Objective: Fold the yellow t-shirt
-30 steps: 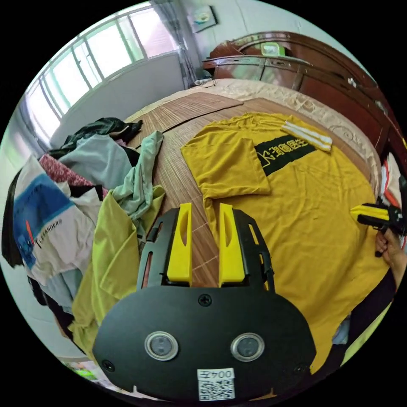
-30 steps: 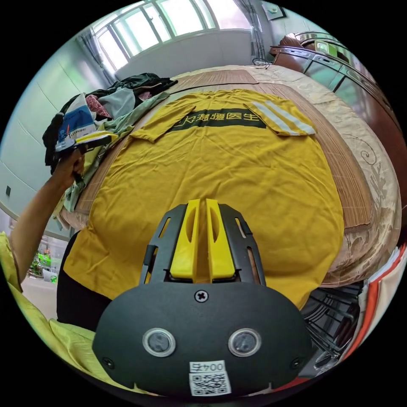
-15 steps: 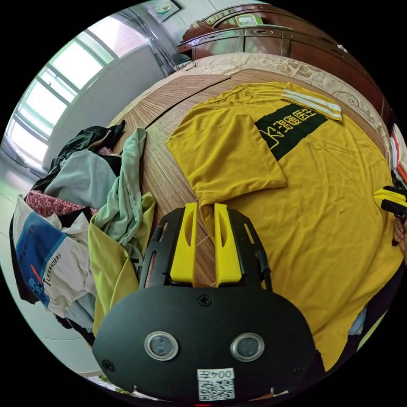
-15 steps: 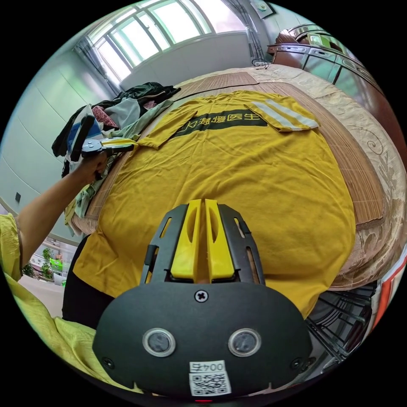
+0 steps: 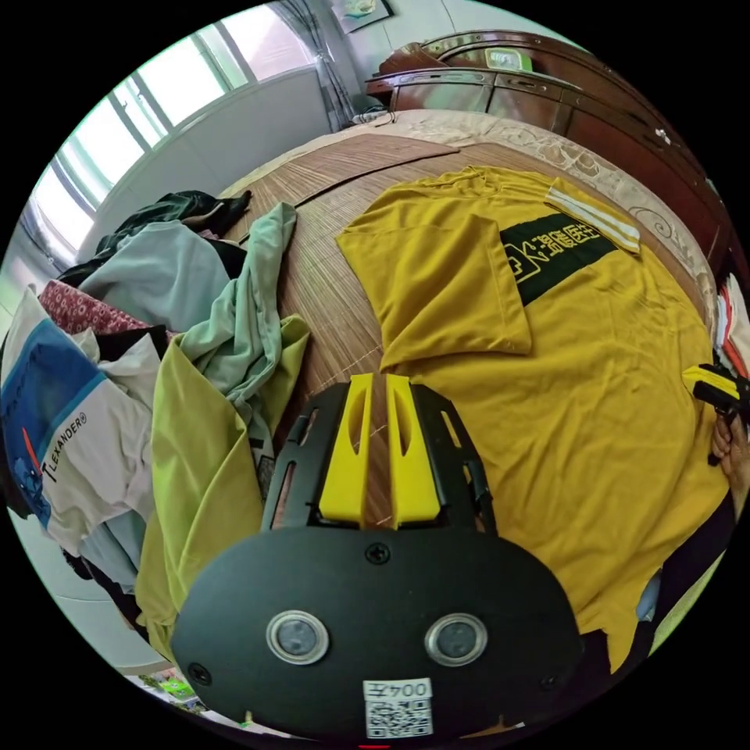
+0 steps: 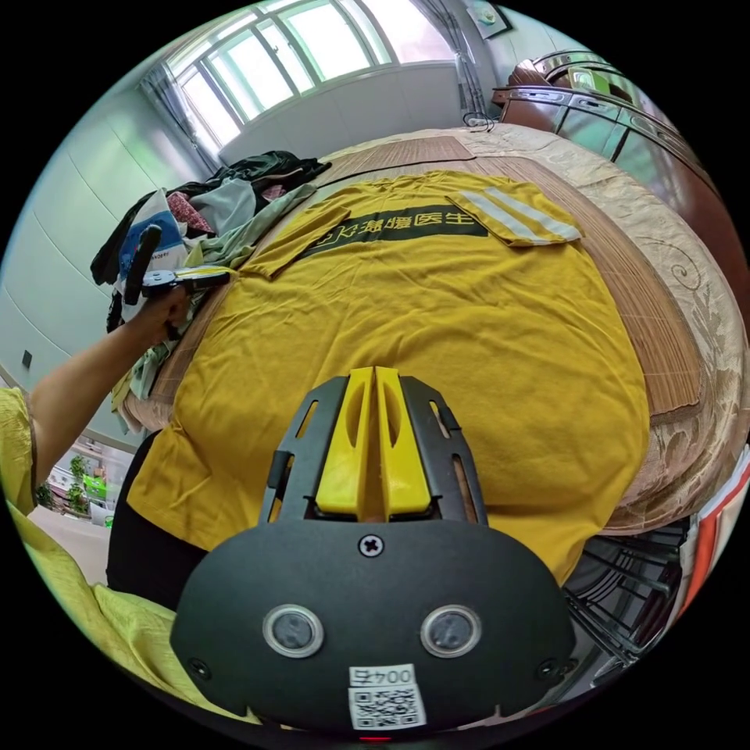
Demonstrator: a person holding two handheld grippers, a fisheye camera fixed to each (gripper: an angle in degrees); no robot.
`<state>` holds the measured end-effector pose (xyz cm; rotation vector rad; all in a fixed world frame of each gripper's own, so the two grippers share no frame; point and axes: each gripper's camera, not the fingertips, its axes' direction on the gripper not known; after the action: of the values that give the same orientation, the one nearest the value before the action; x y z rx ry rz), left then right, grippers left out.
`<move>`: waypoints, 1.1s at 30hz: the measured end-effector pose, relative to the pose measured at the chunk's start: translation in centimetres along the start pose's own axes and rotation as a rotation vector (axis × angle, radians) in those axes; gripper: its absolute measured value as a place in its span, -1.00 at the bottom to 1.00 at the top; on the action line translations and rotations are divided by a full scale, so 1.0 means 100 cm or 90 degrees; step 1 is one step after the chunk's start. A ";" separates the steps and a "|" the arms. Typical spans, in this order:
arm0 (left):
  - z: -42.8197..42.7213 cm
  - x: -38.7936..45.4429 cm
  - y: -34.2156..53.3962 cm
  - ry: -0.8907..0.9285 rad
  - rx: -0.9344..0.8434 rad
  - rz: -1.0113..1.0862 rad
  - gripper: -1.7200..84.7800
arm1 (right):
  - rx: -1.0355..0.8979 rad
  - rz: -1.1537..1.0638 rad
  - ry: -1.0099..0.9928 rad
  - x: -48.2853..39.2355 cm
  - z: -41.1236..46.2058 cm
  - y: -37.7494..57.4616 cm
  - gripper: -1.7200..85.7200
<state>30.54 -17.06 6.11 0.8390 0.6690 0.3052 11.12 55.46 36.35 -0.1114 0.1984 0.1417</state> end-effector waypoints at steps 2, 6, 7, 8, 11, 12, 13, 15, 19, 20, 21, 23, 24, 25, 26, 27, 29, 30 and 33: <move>-0.018 -0.006 0.001 -0.001 0.020 -0.013 -0.92 | 0.002 -0.006 0.009 -0.003 0.007 -0.001 -0.96; -0.053 -0.021 0.007 0.070 0.085 -0.093 -0.94 | 0.014 -0.028 0.041 -0.016 0.027 -0.002 -0.96; -0.056 -0.023 0.009 0.103 0.099 -0.119 -0.94 | 0.013 -0.032 0.046 -0.019 0.030 -0.002 -0.96; -0.056 -0.024 0.010 0.116 0.102 -0.131 -0.95 | 0.009 -0.040 0.053 -0.022 0.035 -0.004 -0.97; -0.056 -0.029 0.017 0.135 0.108 -0.211 -0.95 | -0.068 -0.023 0.015 -0.021 0.051 -0.023 -0.98; -0.057 -0.032 0.022 0.150 0.117 -0.247 -0.95 | -0.107 -0.018 -0.004 -0.021 0.058 -0.036 -0.98; -0.057 -0.035 0.027 0.170 0.138 -0.273 -0.95 | -0.127 -0.025 -0.023 -0.023 0.061 -0.045 -0.98; -0.055 -0.041 0.030 0.185 0.147 -0.293 -0.95 | -0.181 -0.061 -0.118 -0.034 0.075 -0.090 -0.98; -0.046 -0.069 0.016 0.200 0.099 -0.284 -0.95 | -0.293 -0.208 -0.087 -0.081 0.115 -0.159 -0.97; -0.046 -0.074 0.015 0.201 0.097 -0.288 -0.95 | -0.317 -0.241 -0.050 -0.093 0.134 -0.170 -0.97; -0.047 -0.084 0.012 0.209 0.088 -0.301 -0.94 | -0.325 -0.270 -0.010 -0.101 0.155 -0.174 -0.96; -0.045 -0.095 0.008 0.232 0.070 -0.306 -0.94 | -0.350 -0.322 0.054 -0.112 0.189 -0.168 -0.94; -0.040 -0.097 0.005 0.236 0.048 -0.293 -0.93 | -0.381 -0.346 0.097 -0.117 0.212 -0.159 -0.91; -0.032 -0.099 0.001 0.253 0.011 -0.286 -0.92 | -0.359 -0.354 0.103 -0.120 0.214 -0.157 -0.89; -0.030 -0.102 -0.001 0.269 0.007 -0.280 -0.91 | -0.335 -0.374 0.118 -0.125 0.219 -0.154 -0.88; -0.032 -0.108 -0.004 0.288 0.012 -0.279 -0.90 | -0.339 -0.383 0.125 -0.128 0.226 -0.155 -0.87; -0.037 -0.115 -0.006 0.299 0.014 -0.267 -0.87 | -0.358 -0.377 0.106 -0.129 0.235 -0.167 -0.86; -0.043 -0.118 -0.008 0.304 0.019 -0.258 -0.84 | -0.352 -0.368 0.077 -0.129 0.237 -0.185 -0.84; -0.060 -0.126 -0.014 0.310 0.036 -0.235 -0.76 | -0.285 -0.361 -0.014 -0.138 0.237 -0.248 -0.77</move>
<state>17.08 -20.73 7.45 0.6802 1.2737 0.1546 5.93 32.18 64.60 -0.6044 0.1037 -0.3809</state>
